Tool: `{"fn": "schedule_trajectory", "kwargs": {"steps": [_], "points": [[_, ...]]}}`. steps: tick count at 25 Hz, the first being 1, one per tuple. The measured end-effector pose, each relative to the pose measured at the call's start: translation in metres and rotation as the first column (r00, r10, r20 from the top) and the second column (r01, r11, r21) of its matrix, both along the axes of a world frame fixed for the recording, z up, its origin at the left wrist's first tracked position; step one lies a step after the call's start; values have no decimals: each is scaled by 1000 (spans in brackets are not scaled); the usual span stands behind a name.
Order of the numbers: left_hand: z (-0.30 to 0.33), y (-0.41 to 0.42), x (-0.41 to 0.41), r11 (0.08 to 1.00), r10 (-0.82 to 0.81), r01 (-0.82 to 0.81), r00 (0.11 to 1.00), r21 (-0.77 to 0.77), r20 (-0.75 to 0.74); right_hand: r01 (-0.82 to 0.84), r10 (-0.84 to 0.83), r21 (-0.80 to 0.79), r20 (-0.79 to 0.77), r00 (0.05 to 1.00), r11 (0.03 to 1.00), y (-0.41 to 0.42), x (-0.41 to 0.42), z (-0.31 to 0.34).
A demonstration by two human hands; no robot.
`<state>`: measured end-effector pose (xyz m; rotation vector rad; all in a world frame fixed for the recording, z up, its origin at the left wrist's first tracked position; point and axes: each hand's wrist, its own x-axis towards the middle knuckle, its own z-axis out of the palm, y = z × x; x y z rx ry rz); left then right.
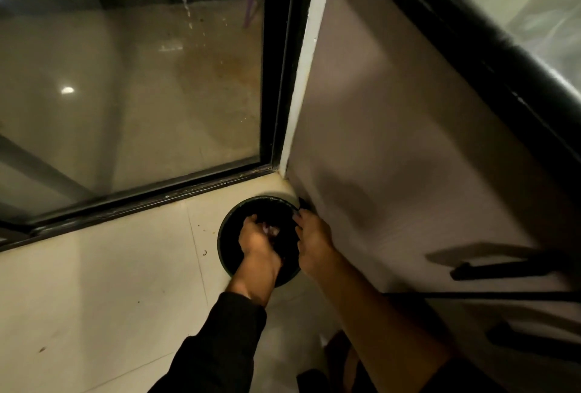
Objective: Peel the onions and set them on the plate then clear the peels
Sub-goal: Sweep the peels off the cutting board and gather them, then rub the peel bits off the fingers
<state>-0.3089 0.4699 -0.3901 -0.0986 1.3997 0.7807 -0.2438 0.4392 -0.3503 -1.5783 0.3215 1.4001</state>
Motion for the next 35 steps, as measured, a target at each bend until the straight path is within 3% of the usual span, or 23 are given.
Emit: {"fn": "schedule_trajectory", "kwargs": {"steps": [4,13,16,20,28,35], "points": [[25,0,5,997,5,-5,1000,77,7,58,-60,138,4,998,989,-16,7,29],[166,-37,19,904,-112,100,994,416,4,75,-144,376,160,977,924,-55,9,144],[204,-54,18,817,-177,179,983,547,-57,14,-128,455,221,967,891,-79,4,193],[257,-80,14,630,-235,300,953,716,-192,-51,-174,510,384,907,859,-105,-1,238],[335,-137,33,456,-367,340,914,822,-174,-29,-325,605,467,823,796,-174,12,304],[373,-233,91,239,-623,463,747,853,-231,106,-525,620,545,654,777,-276,51,344]]}}
